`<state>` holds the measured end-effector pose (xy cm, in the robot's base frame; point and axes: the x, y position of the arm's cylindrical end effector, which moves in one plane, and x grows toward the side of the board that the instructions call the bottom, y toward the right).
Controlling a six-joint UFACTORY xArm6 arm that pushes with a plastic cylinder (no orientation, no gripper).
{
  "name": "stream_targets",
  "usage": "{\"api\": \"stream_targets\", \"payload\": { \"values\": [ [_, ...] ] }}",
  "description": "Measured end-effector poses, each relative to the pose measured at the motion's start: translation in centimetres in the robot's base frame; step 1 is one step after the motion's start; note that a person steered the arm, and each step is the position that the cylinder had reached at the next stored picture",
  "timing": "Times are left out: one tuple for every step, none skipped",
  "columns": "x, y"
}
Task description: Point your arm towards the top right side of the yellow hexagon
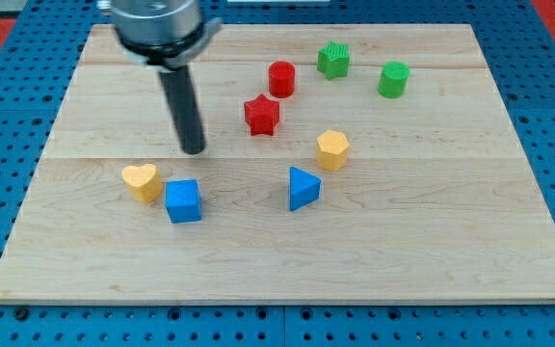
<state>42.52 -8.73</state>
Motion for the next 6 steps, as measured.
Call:
{"api": "stream_targets", "payload": {
  "values": [
    [0.0,1.9],
    [-1.4,7.6],
    [-3.9,15.8],
    [-2.2,22.5],
    [-0.4,20.5],
    [-0.4,17.4]
  ]
}}
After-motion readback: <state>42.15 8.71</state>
